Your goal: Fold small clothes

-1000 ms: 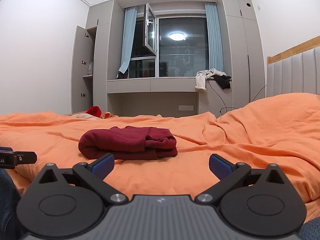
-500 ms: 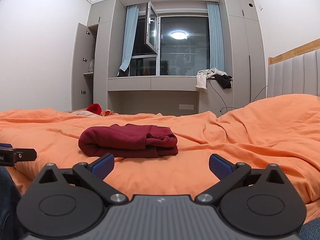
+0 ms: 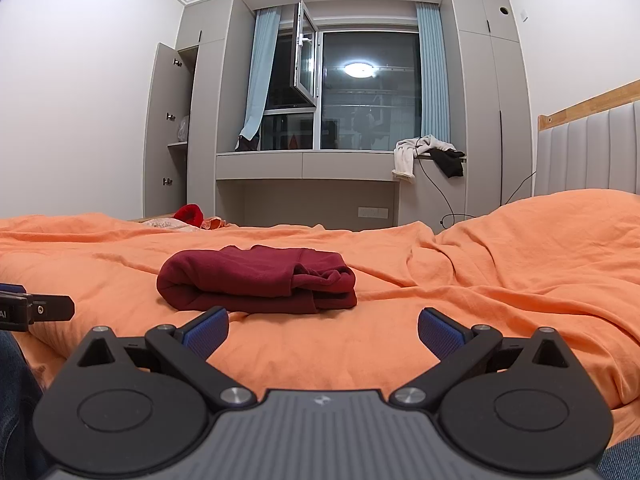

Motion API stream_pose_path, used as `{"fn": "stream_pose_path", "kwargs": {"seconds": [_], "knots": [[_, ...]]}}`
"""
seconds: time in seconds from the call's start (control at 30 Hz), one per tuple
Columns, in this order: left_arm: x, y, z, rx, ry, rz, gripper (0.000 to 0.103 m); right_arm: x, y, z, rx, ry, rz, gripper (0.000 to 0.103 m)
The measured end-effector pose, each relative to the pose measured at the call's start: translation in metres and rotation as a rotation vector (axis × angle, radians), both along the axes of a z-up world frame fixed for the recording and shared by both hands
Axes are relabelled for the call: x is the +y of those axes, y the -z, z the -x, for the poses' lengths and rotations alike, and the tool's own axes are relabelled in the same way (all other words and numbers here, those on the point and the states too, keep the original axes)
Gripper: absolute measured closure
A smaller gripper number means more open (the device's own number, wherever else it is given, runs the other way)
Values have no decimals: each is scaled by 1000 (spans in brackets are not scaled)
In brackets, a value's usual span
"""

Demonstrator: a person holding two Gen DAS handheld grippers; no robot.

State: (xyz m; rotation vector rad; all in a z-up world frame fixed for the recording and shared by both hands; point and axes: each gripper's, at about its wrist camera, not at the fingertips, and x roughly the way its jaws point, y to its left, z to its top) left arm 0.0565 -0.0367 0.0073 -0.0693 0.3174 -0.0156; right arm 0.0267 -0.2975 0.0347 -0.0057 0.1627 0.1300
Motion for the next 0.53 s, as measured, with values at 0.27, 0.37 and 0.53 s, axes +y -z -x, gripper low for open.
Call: {"fn": "stream_pose_path", "kwargs": {"seconds": [0.27, 0.37, 0.53], "knots": [[-5, 1, 1, -20, 41, -26, 1, 0, 2, -1, 4, -1, 5, 0], [-3, 1, 1, -21, 44, -17, 1, 0, 2, -2, 5, 0, 6, 0], [-2, 2, 0, -13, 39, -13, 1, 0, 3, -1, 5, 0, 8, 0]]}}
